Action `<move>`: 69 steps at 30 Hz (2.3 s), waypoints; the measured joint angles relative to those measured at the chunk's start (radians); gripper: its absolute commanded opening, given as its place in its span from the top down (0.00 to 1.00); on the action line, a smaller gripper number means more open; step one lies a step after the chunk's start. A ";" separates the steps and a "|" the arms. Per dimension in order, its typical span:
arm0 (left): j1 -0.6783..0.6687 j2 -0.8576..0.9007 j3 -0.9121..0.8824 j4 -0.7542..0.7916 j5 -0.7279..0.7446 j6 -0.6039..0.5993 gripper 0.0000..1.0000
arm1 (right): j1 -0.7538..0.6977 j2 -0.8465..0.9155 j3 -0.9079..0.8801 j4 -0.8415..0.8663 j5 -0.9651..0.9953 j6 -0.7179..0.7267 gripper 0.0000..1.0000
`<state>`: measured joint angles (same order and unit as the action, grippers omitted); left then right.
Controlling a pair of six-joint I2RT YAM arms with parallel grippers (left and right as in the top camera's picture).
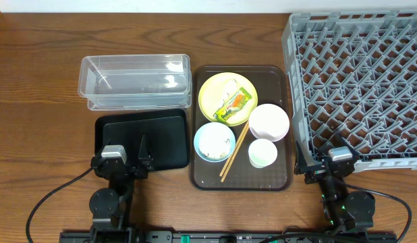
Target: Sort waste into correct bins and load items into the dishwasher rack
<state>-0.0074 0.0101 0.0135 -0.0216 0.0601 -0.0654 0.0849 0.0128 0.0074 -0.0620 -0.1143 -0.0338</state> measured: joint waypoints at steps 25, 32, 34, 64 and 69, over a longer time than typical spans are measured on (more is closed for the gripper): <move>0.000 0.000 0.000 0.000 0.000 0.000 0.08 | 0.000 0.000 0.000 0.000 0.000 0.000 0.01; 0.000 0.000 0.000 0.000 0.000 0.000 0.08 | 0.000 0.000 0.000 0.000 0.000 0.000 0.01; 0.000 0.000 0.000 0.000 0.000 0.000 0.08 | 0.000 0.000 0.000 0.000 0.000 0.000 0.01; 0.000 0.308 0.273 -0.254 0.023 -0.016 0.08 | 0.000 0.256 0.277 -0.217 0.113 0.025 0.01; 0.000 0.593 0.572 -0.429 0.060 -0.016 0.08 | 0.000 0.502 0.501 -0.370 0.135 0.027 0.01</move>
<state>-0.0074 0.6033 0.5854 -0.4503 0.1196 -0.0818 0.0849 0.5152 0.5083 -0.4324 0.0208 -0.0067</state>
